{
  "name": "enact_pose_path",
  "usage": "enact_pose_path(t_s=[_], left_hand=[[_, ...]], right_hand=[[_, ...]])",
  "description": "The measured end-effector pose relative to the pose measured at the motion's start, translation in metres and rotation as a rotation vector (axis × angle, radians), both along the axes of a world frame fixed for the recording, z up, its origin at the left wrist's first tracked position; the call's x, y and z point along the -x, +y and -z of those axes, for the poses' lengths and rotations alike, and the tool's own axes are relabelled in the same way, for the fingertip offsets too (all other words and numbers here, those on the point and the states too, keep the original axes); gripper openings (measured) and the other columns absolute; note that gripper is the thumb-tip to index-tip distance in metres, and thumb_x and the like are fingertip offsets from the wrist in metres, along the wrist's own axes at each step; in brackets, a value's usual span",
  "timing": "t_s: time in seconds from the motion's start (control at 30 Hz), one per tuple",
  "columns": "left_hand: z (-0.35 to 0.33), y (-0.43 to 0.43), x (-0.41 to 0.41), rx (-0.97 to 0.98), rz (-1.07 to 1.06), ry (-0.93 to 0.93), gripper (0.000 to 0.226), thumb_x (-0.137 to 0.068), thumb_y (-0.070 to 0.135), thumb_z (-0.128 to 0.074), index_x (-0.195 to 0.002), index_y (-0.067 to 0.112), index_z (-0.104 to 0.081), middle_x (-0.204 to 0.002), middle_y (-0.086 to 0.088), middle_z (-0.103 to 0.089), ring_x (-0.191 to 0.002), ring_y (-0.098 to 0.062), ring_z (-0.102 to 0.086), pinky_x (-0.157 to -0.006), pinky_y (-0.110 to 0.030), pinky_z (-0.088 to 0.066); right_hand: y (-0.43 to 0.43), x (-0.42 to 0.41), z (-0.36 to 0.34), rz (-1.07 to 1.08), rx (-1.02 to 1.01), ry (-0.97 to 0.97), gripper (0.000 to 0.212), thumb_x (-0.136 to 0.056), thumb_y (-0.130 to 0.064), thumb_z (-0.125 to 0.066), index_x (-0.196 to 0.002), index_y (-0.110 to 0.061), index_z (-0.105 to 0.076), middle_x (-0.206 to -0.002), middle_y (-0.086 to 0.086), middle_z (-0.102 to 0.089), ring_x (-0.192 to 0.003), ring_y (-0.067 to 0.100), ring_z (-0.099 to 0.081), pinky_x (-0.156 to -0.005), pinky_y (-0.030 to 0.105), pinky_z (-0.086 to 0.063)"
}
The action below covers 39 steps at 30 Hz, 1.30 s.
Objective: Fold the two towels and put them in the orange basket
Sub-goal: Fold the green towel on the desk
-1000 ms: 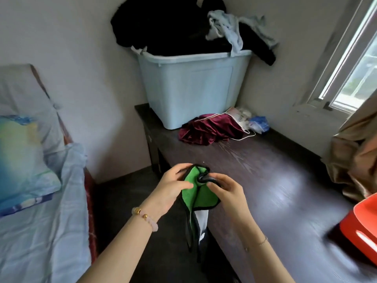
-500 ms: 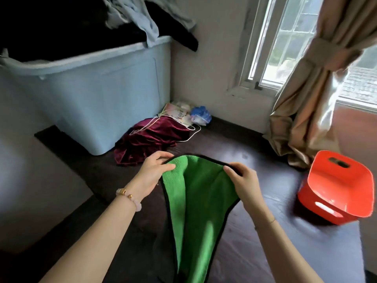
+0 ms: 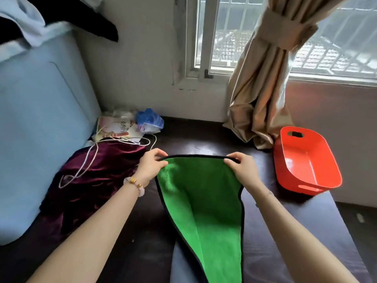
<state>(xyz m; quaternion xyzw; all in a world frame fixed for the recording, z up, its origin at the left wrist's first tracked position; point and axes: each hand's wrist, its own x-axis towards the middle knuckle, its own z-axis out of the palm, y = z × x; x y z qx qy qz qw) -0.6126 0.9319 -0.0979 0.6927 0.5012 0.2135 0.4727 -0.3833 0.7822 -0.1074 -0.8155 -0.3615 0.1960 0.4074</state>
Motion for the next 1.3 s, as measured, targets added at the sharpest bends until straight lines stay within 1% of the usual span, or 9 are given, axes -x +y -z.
enact_pose_path(t_s=[0.17,0.23,0.37,0.53,0.67,0.77,0.93,1.1,1.3], left_hand=[[0.032,0.05,-0.027,0.012,0.089,0.059,0.017,-0.079,0.001,-0.067,-0.084,0.016,-0.062,-0.083,-0.002,-0.064,-0.081,-0.015,-0.059,-0.07,-0.024,-0.047],[0.045,0.064,-0.037,0.025,0.115,0.076,0.018,-0.077,0.001,-0.068,-0.082,0.017,-0.062,-0.08,-0.001,-0.063,-0.079,-0.016,-0.058,-0.072,-0.025,-0.047],[0.066,0.082,-0.054,0.033,0.155,0.116,0.016,-0.076,0.002,-0.069,-0.087,0.013,-0.066,-0.083,-0.002,-0.064,-0.082,-0.015,-0.057,-0.077,-0.023,-0.043],[0.084,0.102,-0.071,0.026,0.175,0.151,0.015,-0.078,0.001,-0.067,-0.089,0.01,-0.067,-0.088,-0.002,-0.066,-0.085,-0.013,-0.058,-0.077,-0.021,-0.041],[0.092,0.123,-0.081,-0.013,0.14,0.128,0.014,-0.078,0.001,-0.067,-0.088,0.011,-0.065,-0.088,-0.003,-0.066,-0.086,-0.016,-0.06,-0.075,-0.022,-0.042],[0.098,0.128,-0.083,0.025,0.178,0.15,0.019,-0.08,0.001,-0.065,-0.098,0.008,-0.063,-0.095,-0.005,-0.065,-0.092,-0.016,-0.059,-0.076,-0.022,-0.041],[0.098,0.117,-0.072,-0.039,0.214,0.21,0.032,-0.082,0.003,-0.063,-0.113,0.007,-0.057,-0.112,-0.011,-0.062,-0.106,-0.024,-0.056,-0.088,-0.027,-0.041],[0.079,0.079,-0.047,-0.197,0.273,0.18,0.029,-0.085,0.004,-0.058,-0.113,0.011,-0.058,-0.115,-0.007,-0.058,-0.108,-0.021,-0.053,-0.092,-0.029,-0.041],[0.072,0.0,0.006,-0.113,0.419,0.165,0.025,-0.087,0.01,-0.059,-0.11,0.018,-0.061,-0.111,0.006,-0.059,-0.105,-0.008,-0.053,-0.091,-0.019,-0.038]], right_hand=[[0.035,-0.014,0.028,0.091,0.156,-0.063,0.016,-0.083,-0.024,-0.066,-0.097,-0.018,-0.071,-0.103,0.001,-0.071,-0.101,0.018,-0.062,-0.084,0.028,-0.044],[0.042,-0.017,0.039,0.122,0.209,-0.066,0.015,-0.083,-0.025,-0.066,-0.097,-0.02,-0.071,-0.104,0.0,-0.071,-0.102,0.018,-0.062,-0.084,0.028,-0.044],[0.053,-0.024,0.054,0.169,0.292,-0.069,0.017,-0.084,-0.024,-0.064,-0.099,-0.02,-0.071,-0.106,0.001,-0.07,-0.105,0.02,-0.061,-0.089,0.03,-0.045],[0.071,-0.033,0.065,0.23,0.365,-0.045,0.018,-0.085,-0.025,-0.062,-0.101,-0.023,-0.069,-0.107,-0.001,-0.07,-0.105,0.02,-0.061,-0.086,0.028,-0.045],[0.081,-0.042,0.071,0.278,0.357,-0.024,0.02,-0.085,-0.022,-0.062,-0.105,-0.021,-0.067,-0.111,-0.001,-0.069,-0.108,0.02,-0.06,-0.09,0.028,-0.043],[0.081,-0.038,0.073,0.288,0.318,-0.015,0.03,-0.085,-0.017,-0.061,-0.116,-0.018,-0.061,-0.121,0.0,-0.064,-0.116,0.018,-0.056,-0.095,0.027,-0.041],[0.062,-0.025,0.069,0.266,0.356,-0.099,0.041,-0.085,-0.014,-0.06,-0.125,-0.015,-0.054,-0.125,0.006,-0.058,-0.116,0.021,-0.052,-0.094,0.029,-0.039],[0.03,0.004,0.068,0.306,0.307,-0.11,0.041,-0.085,-0.01,-0.062,-0.126,-0.012,-0.054,-0.127,0.008,-0.056,-0.118,0.023,-0.05,-0.101,0.034,-0.038],[-0.024,0.063,0.078,0.238,0.296,0.014,0.035,-0.086,-0.01,-0.063,-0.12,-0.016,-0.058,-0.124,0.001,-0.059,-0.113,0.019,-0.054,-0.096,0.03,-0.041]])
